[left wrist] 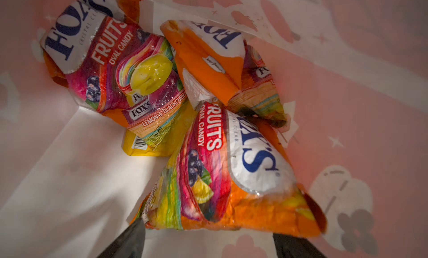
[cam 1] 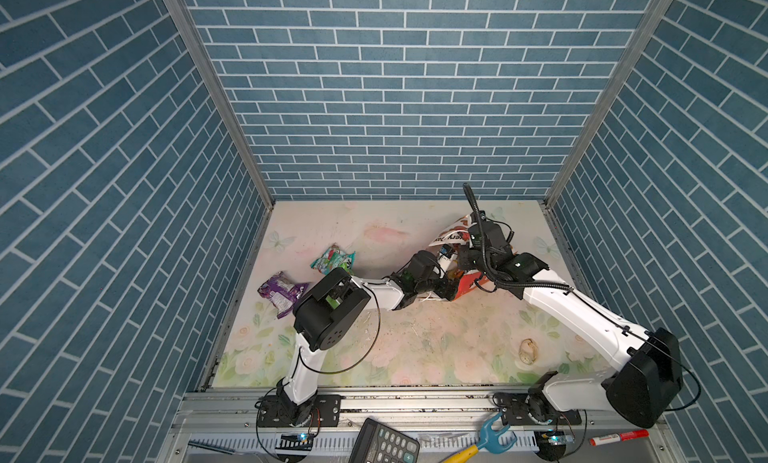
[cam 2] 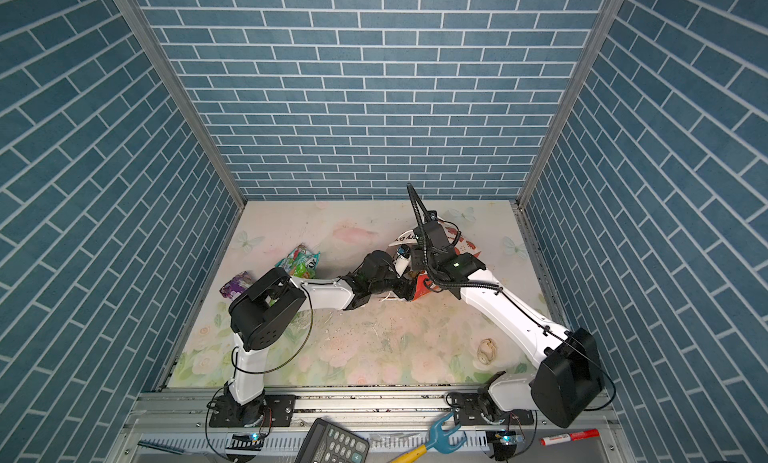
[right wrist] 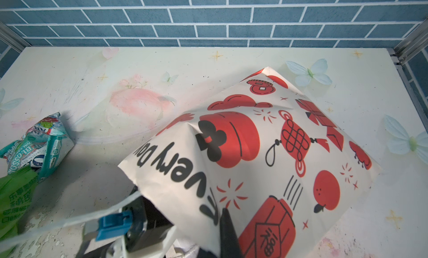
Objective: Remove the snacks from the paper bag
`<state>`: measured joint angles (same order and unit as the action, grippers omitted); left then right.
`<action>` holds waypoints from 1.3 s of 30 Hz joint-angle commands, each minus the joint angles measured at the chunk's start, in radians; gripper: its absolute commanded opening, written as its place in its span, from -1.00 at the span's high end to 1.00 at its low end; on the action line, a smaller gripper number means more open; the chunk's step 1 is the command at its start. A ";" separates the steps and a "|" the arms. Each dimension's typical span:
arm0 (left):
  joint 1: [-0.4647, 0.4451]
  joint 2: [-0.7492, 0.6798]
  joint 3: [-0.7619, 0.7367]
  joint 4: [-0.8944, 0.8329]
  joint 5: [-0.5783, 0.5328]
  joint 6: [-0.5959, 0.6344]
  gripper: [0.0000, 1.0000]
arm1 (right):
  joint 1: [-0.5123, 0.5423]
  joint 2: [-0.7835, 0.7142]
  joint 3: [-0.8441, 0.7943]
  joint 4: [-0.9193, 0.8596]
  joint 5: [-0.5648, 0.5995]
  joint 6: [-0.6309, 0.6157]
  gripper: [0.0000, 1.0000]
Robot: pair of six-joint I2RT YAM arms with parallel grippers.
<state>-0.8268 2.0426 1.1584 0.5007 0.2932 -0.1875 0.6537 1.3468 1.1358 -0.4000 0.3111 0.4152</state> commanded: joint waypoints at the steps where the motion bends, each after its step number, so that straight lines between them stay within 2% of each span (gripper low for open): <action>1: 0.003 0.039 0.058 -0.043 -0.012 0.031 -0.80 | 0.002 -0.009 0.004 -0.025 -0.004 0.048 1.00; 7: 0.003 0.095 0.134 -0.078 -0.020 0.028 -0.83 | 0.000 -0.008 0.010 -0.027 -0.004 0.047 1.00; 10: 0.003 0.114 0.159 -0.092 -0.022 0.029 -0.74 | 0.000 -0.008 0.010 -0.027 -0.005 0.046 1.00; 26: 0.003 0.122 0.205 -0.174 -0.047 0.025 0.24 | -0.006 -0.009 -0.005 -0.027 0.002 0.047 1.00; 33: 0.003 0.082 0.169 -0.149 -0.055 0.025 0.45 | -0.007 -0.014 -0.010 -0.027 0.003 0.048 1.00; 39: 0.002 0.062 0.156 -0.149 -0.062 0.025 0.77 | -0.008 -0.020 -0.014 -0.028 0.002 0.050 1.00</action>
<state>-0.8268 2.1391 1.3327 0.3561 0.2584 -0.1654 0.6487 1.3468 1.1358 -0.4042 0.3103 0.4152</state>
